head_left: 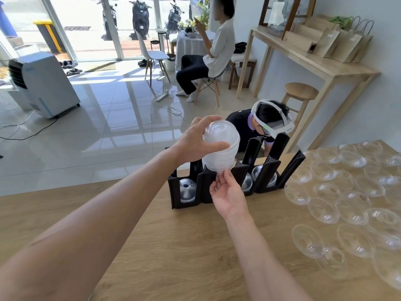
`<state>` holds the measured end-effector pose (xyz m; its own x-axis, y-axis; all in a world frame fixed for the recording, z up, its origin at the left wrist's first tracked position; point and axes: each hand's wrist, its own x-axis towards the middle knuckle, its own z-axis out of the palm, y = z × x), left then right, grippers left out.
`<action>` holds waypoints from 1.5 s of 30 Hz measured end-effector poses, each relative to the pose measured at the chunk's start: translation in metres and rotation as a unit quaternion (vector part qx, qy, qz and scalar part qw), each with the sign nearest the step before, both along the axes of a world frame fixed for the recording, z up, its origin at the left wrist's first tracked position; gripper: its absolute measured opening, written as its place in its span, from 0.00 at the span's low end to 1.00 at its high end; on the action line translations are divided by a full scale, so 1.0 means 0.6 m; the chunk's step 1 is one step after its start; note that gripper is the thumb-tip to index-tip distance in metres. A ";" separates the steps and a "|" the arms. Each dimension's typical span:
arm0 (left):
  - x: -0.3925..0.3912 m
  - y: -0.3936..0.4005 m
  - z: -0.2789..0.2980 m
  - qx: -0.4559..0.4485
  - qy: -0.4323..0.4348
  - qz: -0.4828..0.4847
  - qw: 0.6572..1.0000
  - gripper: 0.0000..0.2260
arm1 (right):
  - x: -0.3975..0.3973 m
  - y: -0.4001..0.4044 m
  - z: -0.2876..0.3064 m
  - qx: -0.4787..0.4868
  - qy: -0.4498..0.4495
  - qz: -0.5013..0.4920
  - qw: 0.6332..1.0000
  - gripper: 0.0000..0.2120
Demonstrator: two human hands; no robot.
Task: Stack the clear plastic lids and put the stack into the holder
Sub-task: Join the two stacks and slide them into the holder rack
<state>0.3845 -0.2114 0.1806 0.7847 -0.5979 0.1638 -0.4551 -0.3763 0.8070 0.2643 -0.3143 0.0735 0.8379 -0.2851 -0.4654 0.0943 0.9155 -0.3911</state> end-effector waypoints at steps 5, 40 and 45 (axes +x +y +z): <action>-0.004 -0.006 -0.017 0.007 0.003 0.016 1.000 0.35 | 0.016 0.008 -0.008 0.000 0.057 -0.012 0.998 0.07; -0.016 -0.041 -0.045 0.219 -0.130 0.053 0.966 0.36 | 0.020 -0.002 -0.099 0.025 0.194 -0.050 0.979 0.21; -0.012 -0.047 -0.054 0.283 -0.173 0.058 0.942 0.36 | 0.023 -0.003 -0.108 0.027 0.204 -0.047 0.977 0.22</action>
